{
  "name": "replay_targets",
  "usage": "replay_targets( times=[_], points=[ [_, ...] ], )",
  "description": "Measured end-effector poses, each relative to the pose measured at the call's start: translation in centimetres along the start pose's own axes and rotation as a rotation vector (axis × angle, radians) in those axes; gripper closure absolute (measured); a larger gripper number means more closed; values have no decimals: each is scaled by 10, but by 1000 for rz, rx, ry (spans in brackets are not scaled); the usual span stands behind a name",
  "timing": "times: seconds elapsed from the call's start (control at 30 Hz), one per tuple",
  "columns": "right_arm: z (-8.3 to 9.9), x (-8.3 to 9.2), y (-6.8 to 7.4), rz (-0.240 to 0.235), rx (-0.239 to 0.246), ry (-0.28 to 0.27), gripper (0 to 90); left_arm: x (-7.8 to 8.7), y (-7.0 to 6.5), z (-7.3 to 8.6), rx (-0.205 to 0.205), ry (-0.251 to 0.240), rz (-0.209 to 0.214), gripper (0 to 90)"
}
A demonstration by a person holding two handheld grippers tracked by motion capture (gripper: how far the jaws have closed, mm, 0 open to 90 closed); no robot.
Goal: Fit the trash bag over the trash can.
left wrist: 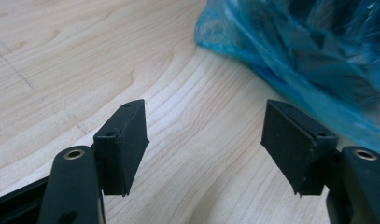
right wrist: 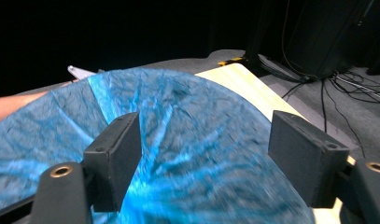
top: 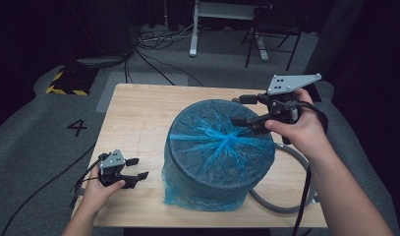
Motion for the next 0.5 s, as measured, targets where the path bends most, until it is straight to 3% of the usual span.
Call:
replay_targets(
  times=[0.1,0.27,0.4,0.5],
  points=[
    [0,-12,4,-14,-10,10,244,-2,3,4,-16,28,-24,295],
    [0,-32,15,-50,2,19,235,-5,7,12,-4,45,-32,291],
    [3,-44,19,-56,-4,36,235,-7,9,19,5,62,-39,289],
    [10,-55,20,-48,-11,64,226,-7,10,21,-10,89,-53,280]
  ],
)
Point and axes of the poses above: each handheld gripper's, and its own axes: x roughly backward along the jaws, z roughly out of its underside, y roughly to its left, the point moved 10 cm from there along -x, roughly forward along the jaws, and after that the axes turned 6 degrees about -y, right-handed, at the moved point
